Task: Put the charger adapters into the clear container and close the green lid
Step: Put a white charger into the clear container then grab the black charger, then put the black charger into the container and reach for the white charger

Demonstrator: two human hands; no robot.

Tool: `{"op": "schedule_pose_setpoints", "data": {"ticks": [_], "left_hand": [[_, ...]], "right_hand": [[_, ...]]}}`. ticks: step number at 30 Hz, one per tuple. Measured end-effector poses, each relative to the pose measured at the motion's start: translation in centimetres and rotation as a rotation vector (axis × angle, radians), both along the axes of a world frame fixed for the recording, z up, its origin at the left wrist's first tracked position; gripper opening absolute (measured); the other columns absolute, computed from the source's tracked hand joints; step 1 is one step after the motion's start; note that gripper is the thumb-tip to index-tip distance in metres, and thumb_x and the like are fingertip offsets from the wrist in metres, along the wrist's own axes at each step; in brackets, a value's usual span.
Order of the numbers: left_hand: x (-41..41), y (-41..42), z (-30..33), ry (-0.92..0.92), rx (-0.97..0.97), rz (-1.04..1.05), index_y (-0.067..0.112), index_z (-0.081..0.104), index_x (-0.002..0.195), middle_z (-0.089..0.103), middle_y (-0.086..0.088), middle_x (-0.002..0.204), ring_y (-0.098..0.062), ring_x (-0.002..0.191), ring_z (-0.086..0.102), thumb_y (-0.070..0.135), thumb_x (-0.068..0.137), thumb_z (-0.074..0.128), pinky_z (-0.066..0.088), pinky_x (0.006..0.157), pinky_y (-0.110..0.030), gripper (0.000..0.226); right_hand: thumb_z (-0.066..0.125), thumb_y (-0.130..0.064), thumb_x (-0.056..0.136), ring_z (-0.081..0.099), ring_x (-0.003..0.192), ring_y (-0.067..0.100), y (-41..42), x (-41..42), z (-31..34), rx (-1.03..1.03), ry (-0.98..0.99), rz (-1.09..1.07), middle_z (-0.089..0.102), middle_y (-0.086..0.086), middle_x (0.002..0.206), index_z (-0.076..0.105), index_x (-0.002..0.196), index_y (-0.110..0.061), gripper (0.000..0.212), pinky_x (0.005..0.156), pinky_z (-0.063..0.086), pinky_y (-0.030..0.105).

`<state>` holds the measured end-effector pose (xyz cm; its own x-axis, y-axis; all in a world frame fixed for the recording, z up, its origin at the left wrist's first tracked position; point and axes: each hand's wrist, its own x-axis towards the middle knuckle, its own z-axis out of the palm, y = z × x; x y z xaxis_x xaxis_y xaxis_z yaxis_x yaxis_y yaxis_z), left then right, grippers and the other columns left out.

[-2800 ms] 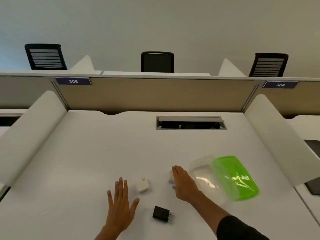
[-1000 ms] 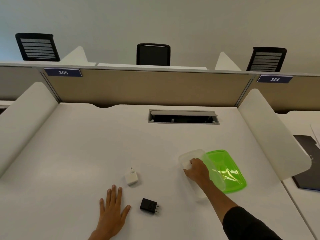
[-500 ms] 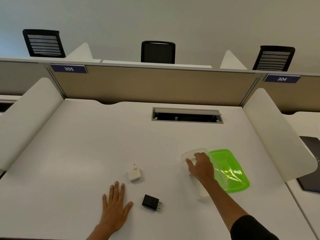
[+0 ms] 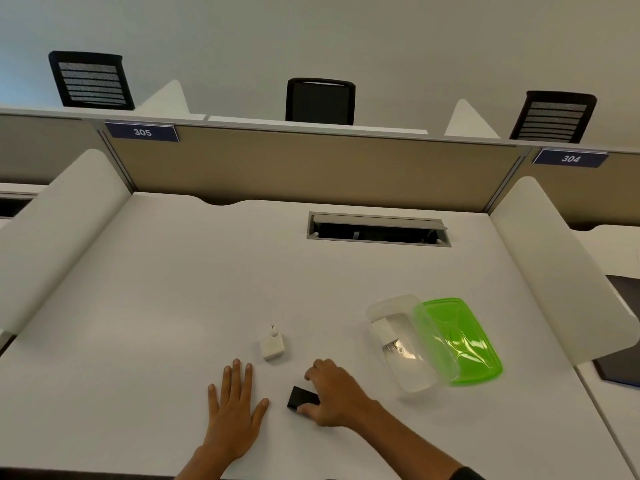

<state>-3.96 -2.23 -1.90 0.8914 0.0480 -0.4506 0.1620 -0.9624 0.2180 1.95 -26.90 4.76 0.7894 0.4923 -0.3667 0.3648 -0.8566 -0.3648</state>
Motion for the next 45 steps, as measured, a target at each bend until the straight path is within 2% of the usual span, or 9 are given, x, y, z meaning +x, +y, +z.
{"op": "schedule_pose_setpoints", "data": {"ticks": [5, 13, 21, 24, 27, 30, 34, 40, 45], "left_hand": [[-0.1, 0.0, -0.2, -0.011, 0.003, 0.002, 0.011, -0.030, 0.156, -0.038, -0.006, 0.167, -0.025, 0.158, -0.029, 0.083, 0.071, -0.023, -0.011, 0.130, -0.057, 0.112], [-0.1, 0.2, -0.7, -0.012, 0.020, 0.006, 0.014, -0.032, 0.155, -0.039, -0.005, 0.167, -0.024, 0.158, -0.030, 0.083, 0.070, -0.026, -0.010, 0.130, -0.057, 0.110], [-0.1, 0.1, -0.6, -0.032, 0.005, 0.007, 0.015, -0.030, 0.157, -0.038, -0.005, 0.167, -0.022, 0.157, -0.028, 0.083, 0.070, -0.025, -0.007, 0.130, -0.057, 0.110], [-0.2, 0.1, -0.7, -0.044, 0.004, 0.009, 0.014, -0.029, 0.157, -0.038, -0.005, 0.166, -0.022, 0.158, -0.028, 0.083, 0.069, -0.027, -0.007, 0.131, -0.057, 0.111], [-0.2, 0.1, -0.8, -0.056, -0.003, 0.013, 0.013, -0.026, 0.158, -0.036, -0.004, 0.168, -0.021, 0.158, -0.027, 0.083, 0.071, -0.025, -0.007, 0.131, -0.057, 0.112], [-0.2, 0.2, -0.9, -0.061, -0.027, 0.027, 0.010, -0.015, 0.161, -0.027, -0.004, 0.171, -0.022, 0.160, -0.020, 0.084, 0.074, -0.021, -0.005, 0.130, -0.057, 0.114], [-0.2, 0.1, -0.9, -0.058, -0.034, 0.038, 0.009, -0.010, 0.162, -0.023, -0.003, 0.172, -0.022, 0.161, -0.017, 0.084, 0.075, -0.020, -0.003, 0.131, -0.058, 0.115], [-0.1, -0.5, -0.1, -0.068, -0.019, 0.051, 0.007, -0.018, 0.159, -0.029, -0.004, 0.170, -0.021, 0.160, -0.022, 0.084, 0.064, -0.032, -0.006, 0.131, -0.056, 0.123], [0.0, -1.0, 1.0, -0.079, -0.008, 0.062, 0.009, -0.017, 0.158, -0.026, -0.005, 0.170, -0.024, 0.163, -0.014, 0.084, 0.057, -0.037, -0.004, 0.130, -0.055, 0.128]], "right_hand": [[0.071, -0.052, 0.088, 0.054, 0.118, 0.029, 0.9, -0.8, -0.8, -0.049, 0.002, 0.005, 0.055, 0.008, 0.129, 0.057, 0.129, -0.011, 0.060, 0.098, 0.052, 0.043], [0.068, -0.038, 0.088, 0.061, 0.103, 0.032, 1.4, -1.5, -1.4, -0.009, -0.063, 0.013, 0.059, 0.013, 0.113, 0.063, 0.111, -0.005, 0.041, 0.075, 0.049, 0.038], [0.057, -0.060, 0.076, 0.062, 0.082, 0.020, -0.6, 1.1, 2.0, 0.187, -0.218, -0.287, 0.060, -0.001, 0.092, 0.063, 0.090, -0.017, 0.045, 0.063, 0.044, 0.030], [0.058, -0.067, 0.073, 0.064, 0.078, 0.018, -3.3, 3.3, 4.3, 0.214, -0.330, -0.471, 0.062, -0.005, 0.089, 0.065, 0.088, -0.021, 0.049, 0.066, 0.054, 0.033], [0.065, -0.064, 0.073, 0.066, 0.077, 0.020, -7.2, 5.4, 5.8, 0.160, -0.423, -0.627, 0.065, -0.004, 0.088, 0.068, 0.085, -0.020, 0.045, 0.063, 0.050, 0.033], [0.069, -0.057, 0.077, 0.068, 0.082, 0.025, -11.0, 7.0, 6.4, 0.061, -0.374, -0.716, 0.065, -0.003, 0.091, 0.067, 0.084, -0.019, 0.038, 0.063, 0.043, 0.031], [0.070, -0.048, 0.084, 0.070, 0.092, 0.031, -14.0, 8.0, 6.2, -0.082, -0.272, -0.784, 0.067, 0.006, 0.100, 0.069, 0.095, -0.011, 0.039, 0.074, 0.055, 0.038], [0.068, -0.041, 0.089, 0.070, 0.106, 0.030, -14.3, 8.6, 5.7, -0.216, -0.162, -0.769, 0.069, 0.009, 0.114, 0.069, 0.110, -0.009, 0.039, 0.085, 0.055, 0.036], [0.066, -0.034, 0.091, 0.071, 0.109, 0.029, -13.6, 9.4, 6.1, -0.261, -0.109, -0.722, 0.071, 0.008, 0.118, 0.071, 0.116, -0.012, 0.034, 0.089, 0.059, 0.035]]}}
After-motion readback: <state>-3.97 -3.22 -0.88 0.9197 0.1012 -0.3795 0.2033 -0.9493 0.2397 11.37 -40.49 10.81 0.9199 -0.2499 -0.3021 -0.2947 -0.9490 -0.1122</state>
